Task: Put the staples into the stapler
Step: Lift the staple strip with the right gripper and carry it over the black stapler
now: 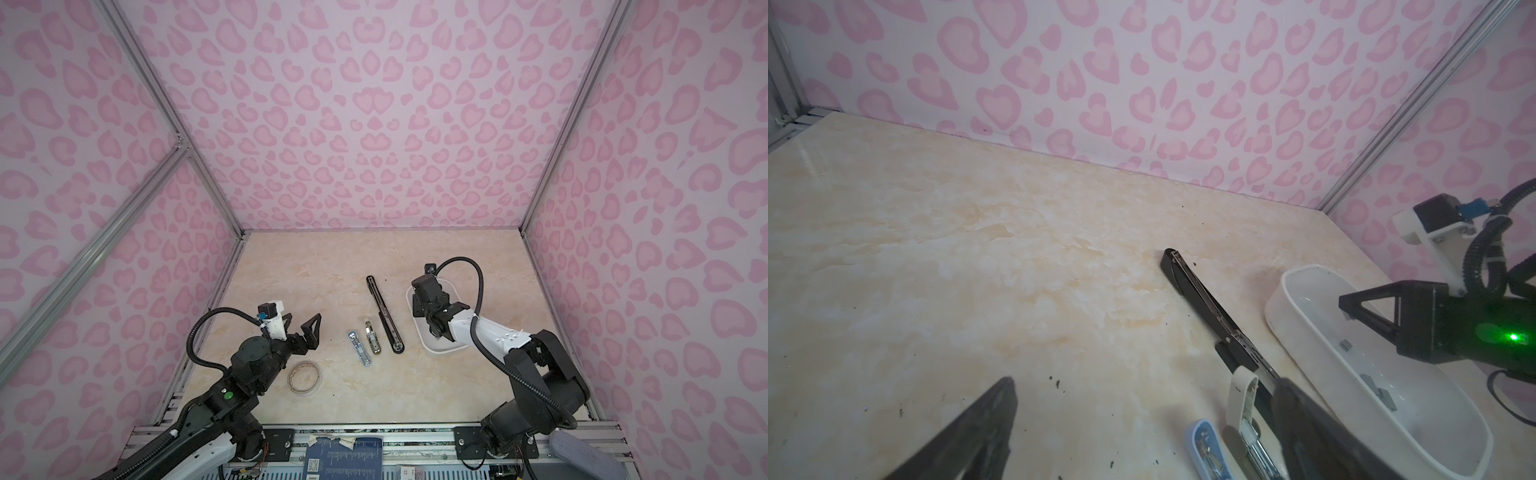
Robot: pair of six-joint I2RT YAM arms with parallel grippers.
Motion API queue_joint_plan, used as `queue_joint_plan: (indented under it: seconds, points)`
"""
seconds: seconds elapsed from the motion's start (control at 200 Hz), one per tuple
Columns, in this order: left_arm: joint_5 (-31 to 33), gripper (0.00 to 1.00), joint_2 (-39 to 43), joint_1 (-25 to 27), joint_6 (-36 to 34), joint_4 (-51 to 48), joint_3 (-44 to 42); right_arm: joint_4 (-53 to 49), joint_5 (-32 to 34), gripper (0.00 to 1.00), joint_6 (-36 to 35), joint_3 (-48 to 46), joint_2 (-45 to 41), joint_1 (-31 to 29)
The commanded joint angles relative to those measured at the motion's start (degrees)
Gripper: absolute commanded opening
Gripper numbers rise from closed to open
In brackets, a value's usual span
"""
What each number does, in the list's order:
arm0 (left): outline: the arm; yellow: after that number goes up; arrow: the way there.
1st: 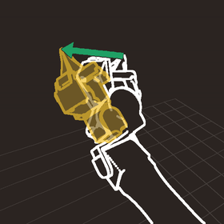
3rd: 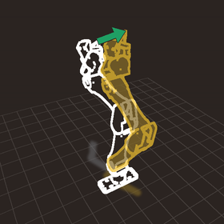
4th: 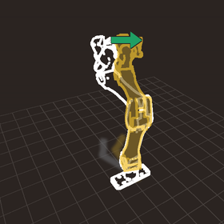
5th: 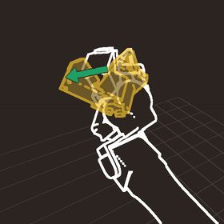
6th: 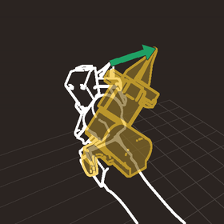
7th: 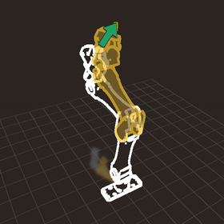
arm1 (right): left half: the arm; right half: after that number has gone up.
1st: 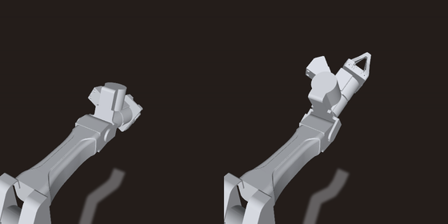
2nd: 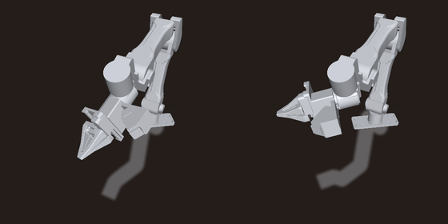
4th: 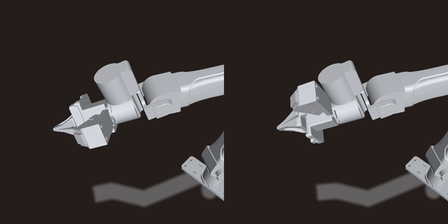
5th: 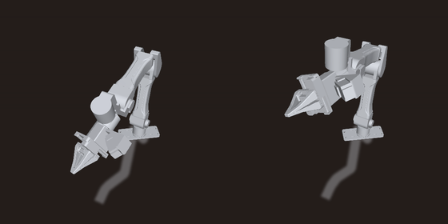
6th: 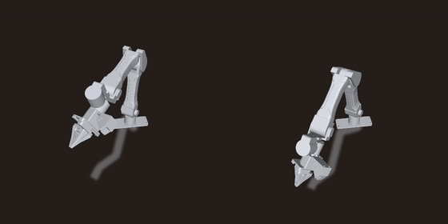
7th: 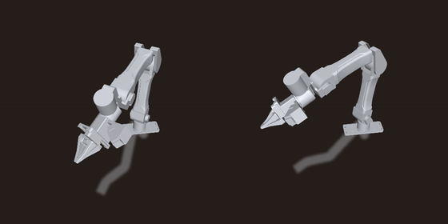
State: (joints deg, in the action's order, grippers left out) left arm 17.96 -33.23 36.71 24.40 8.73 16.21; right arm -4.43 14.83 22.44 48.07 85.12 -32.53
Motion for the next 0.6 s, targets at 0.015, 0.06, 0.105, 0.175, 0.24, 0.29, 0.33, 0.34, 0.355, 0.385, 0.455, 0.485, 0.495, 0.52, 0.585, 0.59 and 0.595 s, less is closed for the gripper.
queue_joint_plan:
  seconds: [0.015,0.06,0.105,0.175,0.24,0.29,0.33,0.34,0.355,0.385,0.455,0.485,0.495,0.52,0.585,0.59,0.595]
  points:
    - [-1.79,0.97,1.28,-0.06,2.60,-2.18,0.75,-1.73,3.11,0.11,-1.28,-1.19,-3.12,-3.17]
    - [-2.37,0.97,1.95,-0.06,3.37,-3.08,0.78,-1.94,3.26,0.11,-1.15,-1.74,-4.75,-4.49]
    - [-2.82,0.97,2.63,-0.06,4.27,-4.19,0.87,-1.82,3.23,0.11,-0.78,-2.49,-6.44,-5.71]
    - [-2.64,0.97,3.52,-0.06,6.06,-6.94,1.53,-0.78,2.88,0.11,-0.15,-4.07,-8.84,-7.86]
    - [-2.41,0.97,4.27,-0.06,7.99,-9.71,2.29,0.69,2.11,0.12,0.12,-5.68,-10.74,-9.58]
    - [-2.45,0.97,4.72,-0.06,9.39,-11.39,2.57,1.73,1.06,0.12,0.46,-6.76,-11.82,-10.70]
    - [-2.74,0.97,5.18,-0.06,10.38,-12.58,2.60,2.49,0.15,0.12,0.85,-7.54,-12.46,-11.30]
    - [-2.77,0.97,5.30,-0.06,10.64,-12.90,2.65,2.67,-0.06,0.11,1.03,-7.79,-12.60,-11.49]
    - [-2.90,0.97,5.43,-0.06,10.97,-13.31,2.71,2.98,-0.33,0.11,1.18,-7.99,-12.74,-11.92]
    - [-3.08,0.97,5.82,-0.06,11.61,-14.24,2.77,3.40,-0.63,0.11,1.57,-8.55,-13.02,-12.40]
    - [-3.25,0.97,6.71,-0.06,12.70,-16.15,2.84,4.20,-1.47,0.11,2.45,-9.73,-13.32,-13.42]
    - [-3.25,0.97,7.34,-0.06,12.97,-17.00,2.87,4.49,-1.91,0.12,2.90,-10.20,-13.32,-13.70]
    - [-3.20,0.97,7.45,-0.06,13.02,-17.24,2.98,4.57,-2.06,0.11,3.01,-10.33,-13.32,-13.94]
    - [-3.06,0.97,7.92,-0.06,13.12,-17.83,3.03,5.01,-2.42,0.11,3.21,-10.68,-13.25,-14.27]
    - [-2.62,0.97,9.15,-0.06,13.37,-19.30,3.05,5.68,-2.53,0.11,3.72,-11.47,-13.12,-15.28]
    - [-2.60,0.97,9.28,-0.06,13.38,-19.42,3.09,5.71,-2.53,0.11,3.78,-11.53,-13.08,-15.33]
    - [-2.54,0.97,9.39,-0.06,13.38,-19.57,3.11,5.77,-2.53,0.11,3.81,-11.61,-13.02,-15.35]
